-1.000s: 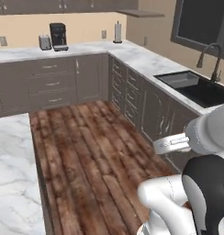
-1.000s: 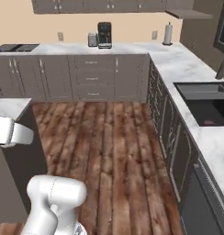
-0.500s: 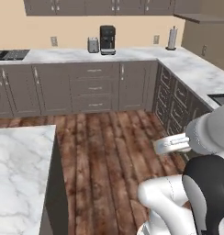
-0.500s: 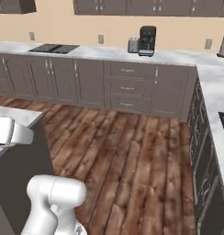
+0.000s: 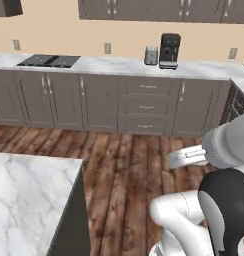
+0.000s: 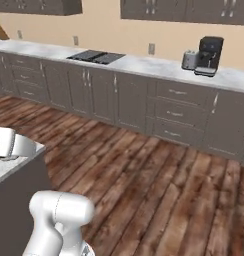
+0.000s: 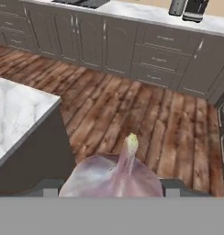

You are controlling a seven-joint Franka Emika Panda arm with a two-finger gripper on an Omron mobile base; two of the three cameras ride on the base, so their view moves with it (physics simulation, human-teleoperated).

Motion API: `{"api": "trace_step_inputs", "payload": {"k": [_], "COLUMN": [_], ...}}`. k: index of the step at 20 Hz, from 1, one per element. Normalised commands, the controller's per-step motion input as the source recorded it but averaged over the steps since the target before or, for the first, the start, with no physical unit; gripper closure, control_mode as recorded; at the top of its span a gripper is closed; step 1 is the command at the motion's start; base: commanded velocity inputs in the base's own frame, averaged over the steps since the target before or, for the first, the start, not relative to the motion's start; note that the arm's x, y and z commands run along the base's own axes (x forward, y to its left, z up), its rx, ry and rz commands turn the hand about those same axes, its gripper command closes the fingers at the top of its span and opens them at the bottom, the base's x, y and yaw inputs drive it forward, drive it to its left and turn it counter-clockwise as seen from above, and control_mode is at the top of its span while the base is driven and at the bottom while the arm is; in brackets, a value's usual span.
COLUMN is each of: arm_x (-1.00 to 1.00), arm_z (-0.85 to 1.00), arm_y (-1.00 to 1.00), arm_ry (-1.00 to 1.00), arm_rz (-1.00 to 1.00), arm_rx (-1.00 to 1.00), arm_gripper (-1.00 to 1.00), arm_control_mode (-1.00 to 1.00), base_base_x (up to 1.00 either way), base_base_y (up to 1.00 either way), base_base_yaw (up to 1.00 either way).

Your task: Grab the garlic and lemon wedge from the fridge, place them in the blender, close the lid, and turn on the blender to create a marinade.

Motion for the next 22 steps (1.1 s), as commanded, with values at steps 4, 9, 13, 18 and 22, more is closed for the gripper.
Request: {"api": "trace_step_inputs", "payload": {"k": [4,9,13,18,22], "arm_x": [0.0,0.0,0.0,0.0,0.0], "arm_z": [0.0,0.0,0.0,0.0,0.0], "arm_y": [0.0,0.0,0.0,0.0,0.0], "arm_ry": [0.0,0.0,0.0,0.0,0.0], "arm_rz": [0.0,0.0,0.0,0.0,0.0], "arm_rx": [0.0,0.0,0.0,0.0,0.0], "arm_gripper": [1.0,1.0,1.0,1.0,1.0], "arm_control_mode": [1.0,1.0,1.0,1.0,1.0], "base_base_x": [1.0,1.0,1.0,1.0,1.0], "base_base_y": [-0.41,-0.4,-0.4,-0.43,-0.45], "base_base_yaw": [0.43,0.44,0.44,0.44,0.44]}}
